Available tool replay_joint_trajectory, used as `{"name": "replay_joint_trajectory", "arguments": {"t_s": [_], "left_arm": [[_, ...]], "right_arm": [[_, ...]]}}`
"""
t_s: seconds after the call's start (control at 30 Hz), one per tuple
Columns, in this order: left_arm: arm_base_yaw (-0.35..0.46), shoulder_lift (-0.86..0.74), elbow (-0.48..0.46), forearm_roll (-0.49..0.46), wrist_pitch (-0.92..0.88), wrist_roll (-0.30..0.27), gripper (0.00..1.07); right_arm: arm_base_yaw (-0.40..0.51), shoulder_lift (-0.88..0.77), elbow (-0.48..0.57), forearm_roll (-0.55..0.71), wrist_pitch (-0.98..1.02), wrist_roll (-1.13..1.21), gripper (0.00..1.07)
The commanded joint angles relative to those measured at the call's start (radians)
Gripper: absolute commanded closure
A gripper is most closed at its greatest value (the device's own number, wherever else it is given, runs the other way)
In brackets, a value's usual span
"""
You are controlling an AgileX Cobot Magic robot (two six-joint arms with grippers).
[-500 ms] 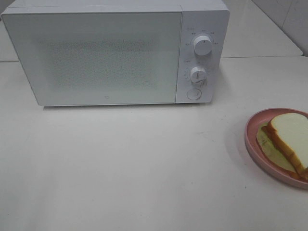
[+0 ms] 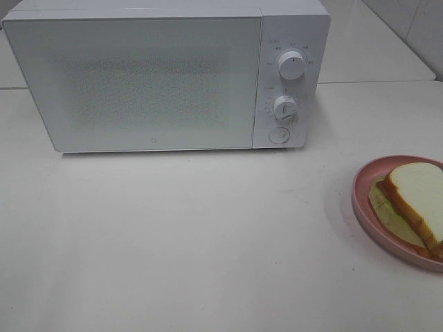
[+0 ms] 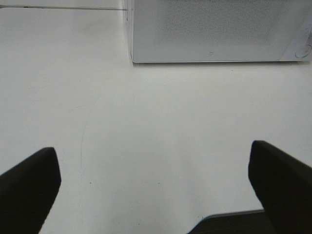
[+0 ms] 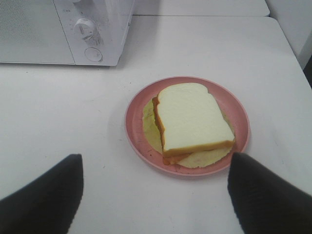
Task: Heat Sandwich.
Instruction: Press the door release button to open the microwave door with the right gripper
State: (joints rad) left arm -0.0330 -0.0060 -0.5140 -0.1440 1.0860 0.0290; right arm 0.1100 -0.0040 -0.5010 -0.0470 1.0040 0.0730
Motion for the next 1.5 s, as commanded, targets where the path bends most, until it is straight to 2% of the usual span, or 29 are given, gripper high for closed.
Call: {"name": "replay_joint_trajectory", "arguments": {"t_s": [0.03,0.27,0.57,1.5], "left_arm": [[0.005,-0.021,0.000,-0.005,-0.014,0.003,0.09],[0.005,-0.021,0.000,-0.005,-0.014,0.003,0.09],[0.005,-0.021,0.000,-0.005,-0.014,0.003,0.09],[0.005,-0.021,0.000,-0.005,-0.014,0.003,0.09]], "right_arm": [[0.000,-0.023,0.001,0.002,-0.010,-0.006,0.31],[0.000,0.034,-0.018,0.002,-0.024,-0.001,0.31],[0.000,0.194,-0.042,0.002,-0.102,-0.001,0.31],[0.000,0.715,-0.040,0.005,-0.555,0.007,0.31]]}}
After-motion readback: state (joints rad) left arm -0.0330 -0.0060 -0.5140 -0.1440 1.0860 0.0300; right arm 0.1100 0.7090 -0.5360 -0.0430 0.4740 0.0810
